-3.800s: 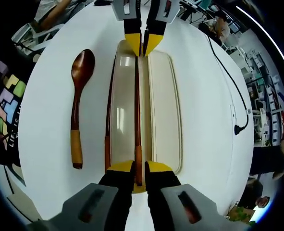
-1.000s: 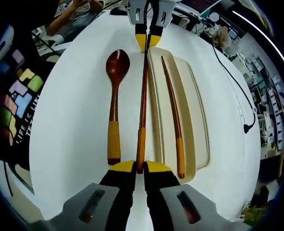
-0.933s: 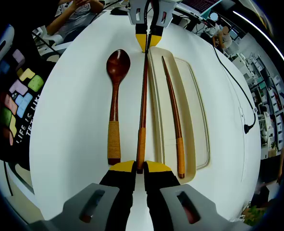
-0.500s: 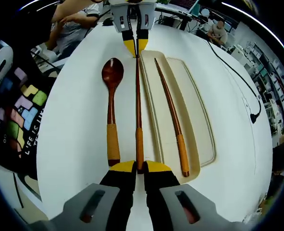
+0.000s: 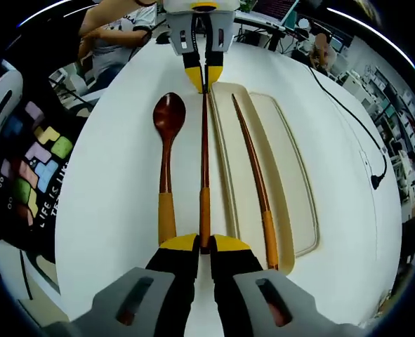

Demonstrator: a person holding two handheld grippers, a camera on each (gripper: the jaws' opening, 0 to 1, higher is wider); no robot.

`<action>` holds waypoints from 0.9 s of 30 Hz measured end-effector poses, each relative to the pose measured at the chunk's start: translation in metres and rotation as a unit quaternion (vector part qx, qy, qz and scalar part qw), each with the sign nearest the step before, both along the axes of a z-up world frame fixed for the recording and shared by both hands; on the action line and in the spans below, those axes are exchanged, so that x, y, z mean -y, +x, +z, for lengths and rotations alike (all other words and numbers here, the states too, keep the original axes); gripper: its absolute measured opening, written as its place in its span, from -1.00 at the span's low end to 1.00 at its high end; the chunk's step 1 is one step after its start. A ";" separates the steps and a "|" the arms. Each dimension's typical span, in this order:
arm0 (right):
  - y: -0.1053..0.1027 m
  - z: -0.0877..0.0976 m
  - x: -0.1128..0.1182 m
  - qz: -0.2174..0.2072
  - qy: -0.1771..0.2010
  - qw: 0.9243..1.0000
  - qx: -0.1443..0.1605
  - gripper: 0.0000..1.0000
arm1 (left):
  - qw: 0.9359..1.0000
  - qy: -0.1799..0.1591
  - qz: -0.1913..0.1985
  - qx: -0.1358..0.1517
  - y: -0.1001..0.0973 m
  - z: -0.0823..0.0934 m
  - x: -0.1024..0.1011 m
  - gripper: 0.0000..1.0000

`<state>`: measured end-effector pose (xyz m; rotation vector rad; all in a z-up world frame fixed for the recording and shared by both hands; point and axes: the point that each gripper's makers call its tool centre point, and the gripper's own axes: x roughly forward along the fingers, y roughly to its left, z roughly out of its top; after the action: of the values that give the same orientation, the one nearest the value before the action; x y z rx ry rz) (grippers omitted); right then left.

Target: Arrange the utensils inside the cutlery case until each visible utensil rests in its matching compartment.

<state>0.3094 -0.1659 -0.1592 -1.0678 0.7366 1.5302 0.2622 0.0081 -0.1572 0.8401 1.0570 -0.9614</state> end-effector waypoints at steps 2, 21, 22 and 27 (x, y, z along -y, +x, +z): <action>0.000 0.000 0.000 0.005 -0.002 1.000 0.004 -0.90 | 1.000 0.003 -0.001 -0.001 0.000 0.000 0.000 -0.95; -0.006 0.005 0.001 0.023 -0.025 0.998 0.052 -0.91 | 0.999 0.012 -0.024 0.023 -0.008 0.003 0.004 -0.97; -0.006 0.006 0.001 0.023 -0.025 0.998 0.055 -0.91 | 0.999 0.014 -0.027 0.027 -0.008 0.004 0.004 -0.97; 0.001 0.018 0.004 0.025 -0.022 0.996 0.081 -0.91 | 0.999 0.014 -0.028 0.045 -0.005 0.018 0.007 -0.97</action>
<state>0.3105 -0.1699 -0.1415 -1.2363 0.6378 1.4546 0.2576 0.0013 -0.1389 0.9310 0.9763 -0.9492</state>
